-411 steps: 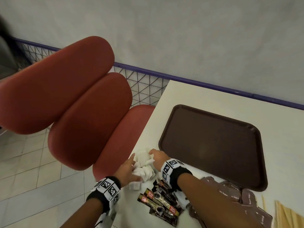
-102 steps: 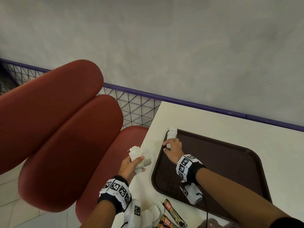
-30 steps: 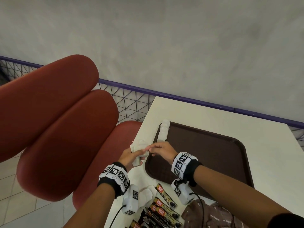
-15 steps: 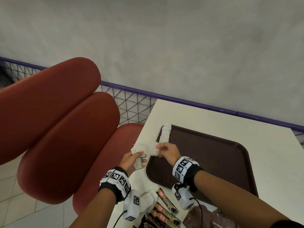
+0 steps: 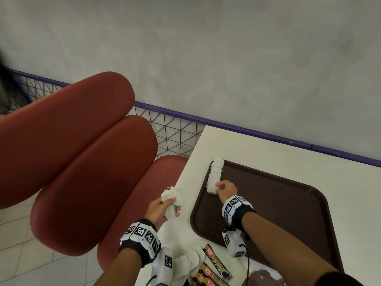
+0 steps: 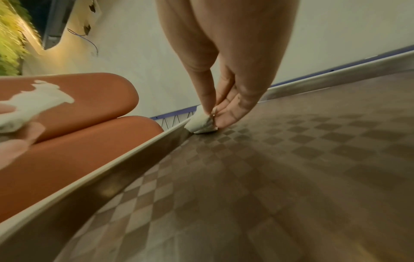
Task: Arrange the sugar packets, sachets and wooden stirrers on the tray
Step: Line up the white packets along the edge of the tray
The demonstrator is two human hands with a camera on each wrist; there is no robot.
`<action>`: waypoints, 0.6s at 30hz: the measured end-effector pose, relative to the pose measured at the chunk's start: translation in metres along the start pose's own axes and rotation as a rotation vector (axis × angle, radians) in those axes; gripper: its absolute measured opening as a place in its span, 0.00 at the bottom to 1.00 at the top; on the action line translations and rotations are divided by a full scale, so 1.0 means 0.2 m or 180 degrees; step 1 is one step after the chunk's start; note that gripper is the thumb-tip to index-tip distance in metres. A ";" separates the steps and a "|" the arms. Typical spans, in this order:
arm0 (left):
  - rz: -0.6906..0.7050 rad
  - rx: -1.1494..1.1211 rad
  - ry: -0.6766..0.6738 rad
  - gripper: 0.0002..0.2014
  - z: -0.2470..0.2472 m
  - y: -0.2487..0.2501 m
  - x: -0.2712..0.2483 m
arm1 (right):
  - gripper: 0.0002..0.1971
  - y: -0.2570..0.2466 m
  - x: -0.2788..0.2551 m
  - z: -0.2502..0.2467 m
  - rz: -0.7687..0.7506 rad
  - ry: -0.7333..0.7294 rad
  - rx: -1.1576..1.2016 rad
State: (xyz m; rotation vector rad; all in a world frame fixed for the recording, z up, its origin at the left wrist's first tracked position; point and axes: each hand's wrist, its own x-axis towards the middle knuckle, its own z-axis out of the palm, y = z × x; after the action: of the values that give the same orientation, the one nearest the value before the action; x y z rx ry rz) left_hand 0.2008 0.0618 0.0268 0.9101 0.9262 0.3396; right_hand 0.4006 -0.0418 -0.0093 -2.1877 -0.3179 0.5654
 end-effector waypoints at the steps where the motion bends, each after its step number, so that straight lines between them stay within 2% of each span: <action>1: -0.0003 -0.0019 0.0007 0.08 -0.01 0.00 0.00 | 0.15 -0.01 0.00 0.01 0.0008 -0.0031 -0.0032; 7: -0.0073 -0.0125 -0.0016 0.09 -0.05 0.01 0.02 | 0.15 -0.03 0.03 0.06 0.0028 -0.0191 -0.0217; 18: -0.0102 -0.0010 -0.0062 0.04 -0.03 0.00 0.03 | 0.16 -0.06 -0.02 0.03 -0.0088 -0.0333 -0.0666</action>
State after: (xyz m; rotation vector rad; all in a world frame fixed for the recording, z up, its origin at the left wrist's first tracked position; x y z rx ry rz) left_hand 0.1999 0.0692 0.0225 0.8933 0.9213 0.3044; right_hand 0.3941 -0.0324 -0.0019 -2.3541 -0.4813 0.6578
